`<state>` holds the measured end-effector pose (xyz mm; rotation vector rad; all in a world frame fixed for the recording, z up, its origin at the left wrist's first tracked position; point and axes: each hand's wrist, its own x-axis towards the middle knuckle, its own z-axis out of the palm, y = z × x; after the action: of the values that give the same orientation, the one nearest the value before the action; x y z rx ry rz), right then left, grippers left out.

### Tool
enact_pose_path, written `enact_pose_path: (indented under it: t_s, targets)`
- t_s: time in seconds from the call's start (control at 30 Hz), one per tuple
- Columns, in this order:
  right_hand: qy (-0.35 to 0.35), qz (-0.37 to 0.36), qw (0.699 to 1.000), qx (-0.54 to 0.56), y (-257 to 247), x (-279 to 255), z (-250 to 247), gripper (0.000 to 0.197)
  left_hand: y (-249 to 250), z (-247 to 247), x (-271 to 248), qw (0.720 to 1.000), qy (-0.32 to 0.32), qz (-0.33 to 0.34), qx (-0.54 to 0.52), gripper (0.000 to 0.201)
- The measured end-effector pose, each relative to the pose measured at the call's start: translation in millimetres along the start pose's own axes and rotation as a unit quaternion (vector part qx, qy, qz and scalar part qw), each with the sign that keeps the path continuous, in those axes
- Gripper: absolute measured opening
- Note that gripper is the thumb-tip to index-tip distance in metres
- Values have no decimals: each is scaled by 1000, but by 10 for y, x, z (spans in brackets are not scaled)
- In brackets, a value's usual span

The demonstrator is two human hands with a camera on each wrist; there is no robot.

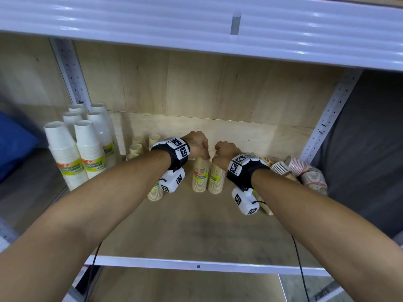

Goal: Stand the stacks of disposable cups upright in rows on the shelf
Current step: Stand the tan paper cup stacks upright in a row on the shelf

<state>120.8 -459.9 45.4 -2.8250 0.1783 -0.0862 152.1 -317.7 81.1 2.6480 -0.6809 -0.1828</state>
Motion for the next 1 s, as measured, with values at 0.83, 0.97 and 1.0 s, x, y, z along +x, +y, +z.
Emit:
enact_pose_path:
  t_s: [0.83, 0.97, 1.0]
  targets:
    - [-7, 46, 999, 6, -53, -7, -77, 32, 94, -33, -8, 1000, -25, 4, 17, 36]
    - [-2, 25, 1000, -10, -81, -5, -82, 31, 146, -62, -34, 999, -40, 4, 32, 36]
    - [-5, 23, 1000, -9, -81, -6, -87, 30, 150, -69, -45, 999, -44, 0, 29, 36]
